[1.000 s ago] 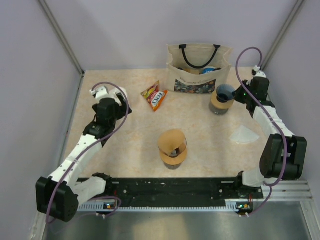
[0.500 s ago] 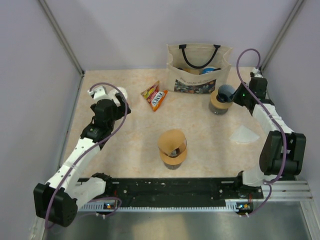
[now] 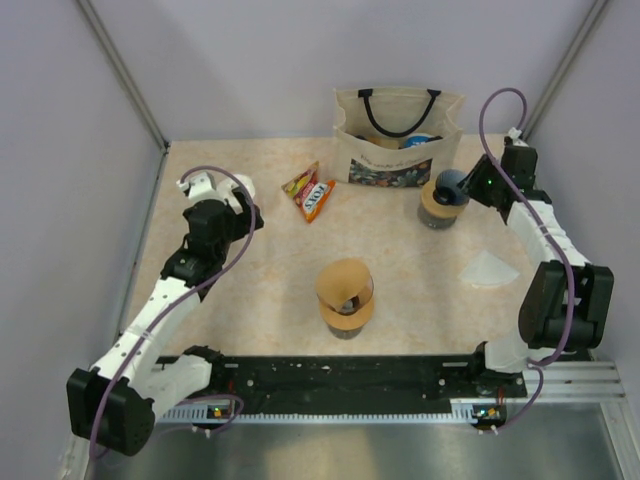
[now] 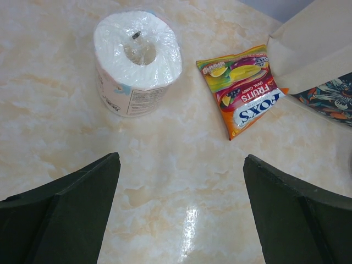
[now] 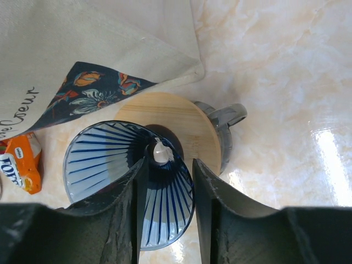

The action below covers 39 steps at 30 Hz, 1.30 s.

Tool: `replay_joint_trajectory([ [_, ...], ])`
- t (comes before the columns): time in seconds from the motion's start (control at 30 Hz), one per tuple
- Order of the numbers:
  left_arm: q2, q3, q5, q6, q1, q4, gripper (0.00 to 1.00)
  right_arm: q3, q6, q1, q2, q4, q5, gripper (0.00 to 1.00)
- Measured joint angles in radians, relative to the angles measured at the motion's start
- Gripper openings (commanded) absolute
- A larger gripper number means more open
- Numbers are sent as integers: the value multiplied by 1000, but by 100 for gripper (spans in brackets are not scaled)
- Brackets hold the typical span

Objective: Place the coffee filter in the dripper

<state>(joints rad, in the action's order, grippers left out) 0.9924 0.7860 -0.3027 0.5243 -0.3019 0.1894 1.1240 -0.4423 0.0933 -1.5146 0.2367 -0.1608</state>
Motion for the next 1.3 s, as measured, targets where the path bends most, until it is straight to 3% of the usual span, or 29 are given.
replay_joint_trajectory([
  [0.6, -2, -5, 6, -3, 0, -9, 99, 60, -1, 0, 1, 49, 0, 50],
  [0.7, -2, -5, 10, -3, 0, -9, 99, 68, -4, -1, 3, 56, 14, 57],
  [0.83, -11, -8, 16, -3, 0, -9, 99, 69, -3, -2, 29, 72, 59, 74],
  [1.03, -40, -14, 18, -3, 0, -12, 99, 31, 14, 11, 172, 85, 113, 99],
  [1.3, -68, -31, 23, -3, 0, -26, 99, -218, -6, 44, 516, 136, 223, 99],
])
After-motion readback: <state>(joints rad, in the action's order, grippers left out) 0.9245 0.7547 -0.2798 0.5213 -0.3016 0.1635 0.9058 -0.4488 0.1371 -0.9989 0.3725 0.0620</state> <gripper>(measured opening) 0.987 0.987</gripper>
